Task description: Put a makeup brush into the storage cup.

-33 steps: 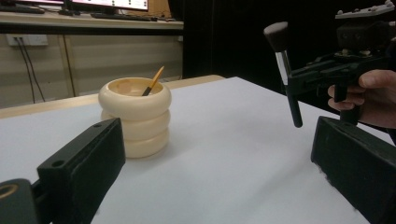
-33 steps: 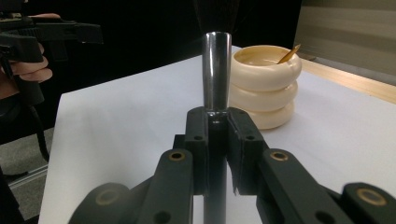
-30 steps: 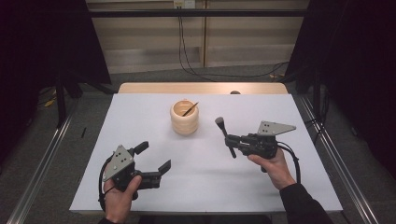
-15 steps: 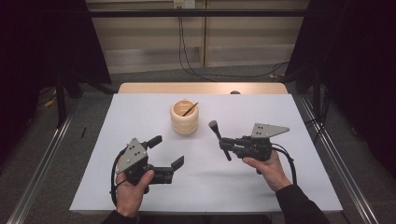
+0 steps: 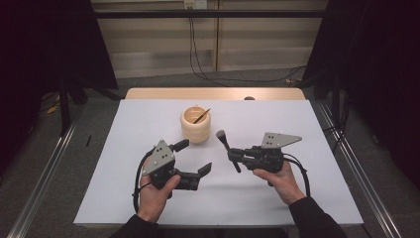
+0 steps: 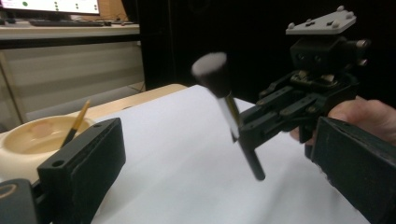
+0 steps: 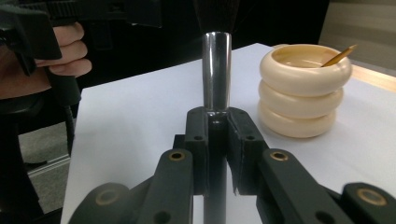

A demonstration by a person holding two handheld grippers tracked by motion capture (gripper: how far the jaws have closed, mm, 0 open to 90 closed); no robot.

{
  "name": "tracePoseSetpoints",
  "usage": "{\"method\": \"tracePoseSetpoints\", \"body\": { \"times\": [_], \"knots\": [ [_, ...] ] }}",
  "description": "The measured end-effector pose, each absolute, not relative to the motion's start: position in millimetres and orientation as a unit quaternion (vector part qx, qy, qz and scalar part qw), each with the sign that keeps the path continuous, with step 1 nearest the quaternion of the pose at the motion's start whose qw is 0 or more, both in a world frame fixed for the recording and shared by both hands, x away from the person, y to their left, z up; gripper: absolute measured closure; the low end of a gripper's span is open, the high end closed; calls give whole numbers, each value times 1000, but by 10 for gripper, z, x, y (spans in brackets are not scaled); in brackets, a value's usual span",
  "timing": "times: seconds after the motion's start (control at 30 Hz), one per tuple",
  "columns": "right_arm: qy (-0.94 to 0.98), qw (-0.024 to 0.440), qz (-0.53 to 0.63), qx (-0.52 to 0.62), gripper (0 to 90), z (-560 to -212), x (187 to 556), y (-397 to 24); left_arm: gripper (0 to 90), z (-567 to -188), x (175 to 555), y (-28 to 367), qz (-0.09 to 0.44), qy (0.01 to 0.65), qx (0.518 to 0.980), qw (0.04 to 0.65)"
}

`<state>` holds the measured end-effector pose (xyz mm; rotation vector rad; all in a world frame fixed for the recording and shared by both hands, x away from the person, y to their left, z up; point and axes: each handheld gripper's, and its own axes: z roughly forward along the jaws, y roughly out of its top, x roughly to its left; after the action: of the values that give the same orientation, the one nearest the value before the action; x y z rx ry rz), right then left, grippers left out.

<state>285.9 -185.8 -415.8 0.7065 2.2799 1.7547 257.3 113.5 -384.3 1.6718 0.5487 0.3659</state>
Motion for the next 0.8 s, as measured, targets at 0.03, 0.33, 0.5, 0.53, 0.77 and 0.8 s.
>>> {"method": "tracePoseSetpoints", "body": {
  "times": [0.03,0.33,0.5,0.53,0.77,0.8],
  "knots": [
    [769,90,587,236,792,-4157,2854,-1845,26,-3837,2573,1110,160,239,729,621],
    [768,82,593,227,791,-4149,2847,-1751,30,-3790,2625,922,150,226,740,616],
    [768,80,593,226,791,-4157,2846,-1723,51,-3793,2683,825,145,234,737,617],
    [767,80,594,227,791,-4158,2845,-1717,59,-3794,2693,813,142,234,738,617],
    [766,80,595,227,791,-4159,2841,-1716,87,-3809,2764,723,136,231,745,611],
    [766,80,595,227,791,-4159,2841,-1716,87,-3815,2780,724,131,229,743,615]
  ]
}}
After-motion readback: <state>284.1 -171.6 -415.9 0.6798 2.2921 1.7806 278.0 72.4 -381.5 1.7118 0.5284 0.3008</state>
